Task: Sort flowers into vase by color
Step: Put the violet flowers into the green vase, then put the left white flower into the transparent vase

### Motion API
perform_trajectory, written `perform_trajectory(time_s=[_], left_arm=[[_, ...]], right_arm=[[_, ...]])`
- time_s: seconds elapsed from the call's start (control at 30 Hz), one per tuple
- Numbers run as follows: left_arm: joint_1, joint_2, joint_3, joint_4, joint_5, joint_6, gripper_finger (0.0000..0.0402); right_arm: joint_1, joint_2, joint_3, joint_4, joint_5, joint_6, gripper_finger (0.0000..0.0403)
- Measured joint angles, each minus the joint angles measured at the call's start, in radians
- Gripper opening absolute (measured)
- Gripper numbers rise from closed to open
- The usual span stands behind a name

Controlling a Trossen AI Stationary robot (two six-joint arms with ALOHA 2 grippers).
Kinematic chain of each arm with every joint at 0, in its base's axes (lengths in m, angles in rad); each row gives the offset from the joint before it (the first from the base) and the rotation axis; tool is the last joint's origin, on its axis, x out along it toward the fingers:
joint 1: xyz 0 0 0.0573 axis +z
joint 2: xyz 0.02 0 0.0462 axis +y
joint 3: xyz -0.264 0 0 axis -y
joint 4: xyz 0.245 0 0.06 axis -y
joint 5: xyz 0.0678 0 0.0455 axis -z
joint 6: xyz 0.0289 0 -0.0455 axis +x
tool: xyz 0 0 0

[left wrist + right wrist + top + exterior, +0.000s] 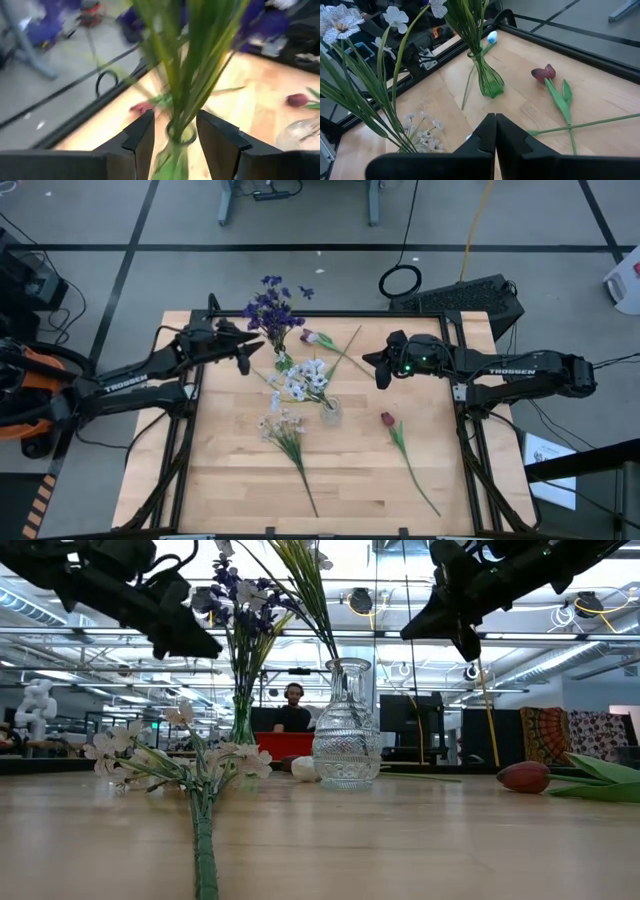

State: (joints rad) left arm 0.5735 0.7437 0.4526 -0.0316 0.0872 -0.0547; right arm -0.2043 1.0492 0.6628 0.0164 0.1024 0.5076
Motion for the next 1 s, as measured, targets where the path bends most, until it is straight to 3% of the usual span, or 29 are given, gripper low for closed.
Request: perform_trajectory(time_s=[0.37,0.67,0.9,1.0], left_arm=[[0.000,-0.021,0.000,-0.238,-0.202,-0.411,0.0153],[0.015,-0.019,0.000,-0.312,-0.364,-0.646,0.0153],[0.056,0.028,0.000,-0.321,-0.379,-0.732,0.0133],[0.080,0.081,0.000,-0.333,-0.372,-0.841,0.0123]], right_arm=[[0.000,0.000,0.000,0.018,0.000,-0.036,0.0000],[0.000,0.000,0.000,0.018,0.000,-0.036,0.0000],[0.000,0.000,0.000,0.017,0.000,-0.034,0.0000],[0.000,0.000,0.000,0.017,0.000,-0.034,0.0000]])
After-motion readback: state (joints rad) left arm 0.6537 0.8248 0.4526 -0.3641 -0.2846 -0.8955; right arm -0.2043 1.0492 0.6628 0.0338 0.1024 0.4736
